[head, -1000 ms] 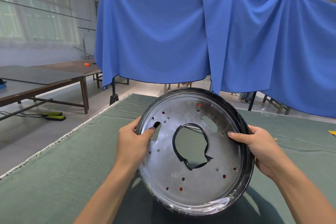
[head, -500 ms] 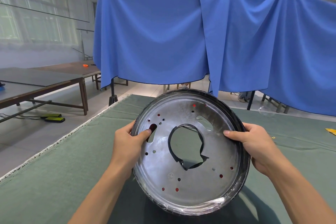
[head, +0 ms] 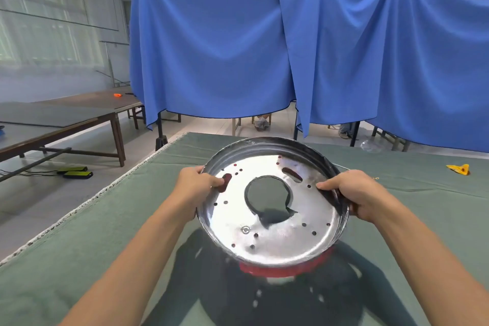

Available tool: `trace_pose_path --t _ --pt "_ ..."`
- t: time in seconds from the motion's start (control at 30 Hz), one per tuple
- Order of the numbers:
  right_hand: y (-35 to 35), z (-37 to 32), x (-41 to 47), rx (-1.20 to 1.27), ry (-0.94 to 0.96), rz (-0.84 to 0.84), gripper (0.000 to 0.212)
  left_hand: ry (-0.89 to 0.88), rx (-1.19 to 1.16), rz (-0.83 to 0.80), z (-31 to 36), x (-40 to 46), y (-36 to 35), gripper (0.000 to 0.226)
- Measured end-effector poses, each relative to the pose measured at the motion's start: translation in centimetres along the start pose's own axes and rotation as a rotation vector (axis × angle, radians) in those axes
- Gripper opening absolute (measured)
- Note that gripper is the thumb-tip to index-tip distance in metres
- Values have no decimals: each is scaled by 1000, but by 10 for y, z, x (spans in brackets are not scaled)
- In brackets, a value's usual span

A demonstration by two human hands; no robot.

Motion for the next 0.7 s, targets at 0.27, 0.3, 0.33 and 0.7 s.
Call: trace_pose_path --t 0.27,0.3,0.33,0.7 --pt "0 46 -12 -70 -235 -68 18 176 297 -91 -15 -14 -3 25" --pt "1 48 -12 -81 -239 -72 18 176 306 -95 -17 -16 -5 25" --pt "1 50 -12 -91 -242 -77 18 176 324 -92 -18 -17 -7 27" --pt "9 51 -7 -318 -188 -87 18 170 362 -97 -22 -15 -20 25"
Point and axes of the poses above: each hand's wrist, its own x-axis towards the middle knuckle, its own y-axis out of the back of the hand, z = x × y, the point moved 5 cm from there along x, towards the middle knuckle, and after that the axes turned 8 degrees about x, right-handed, at the moved point
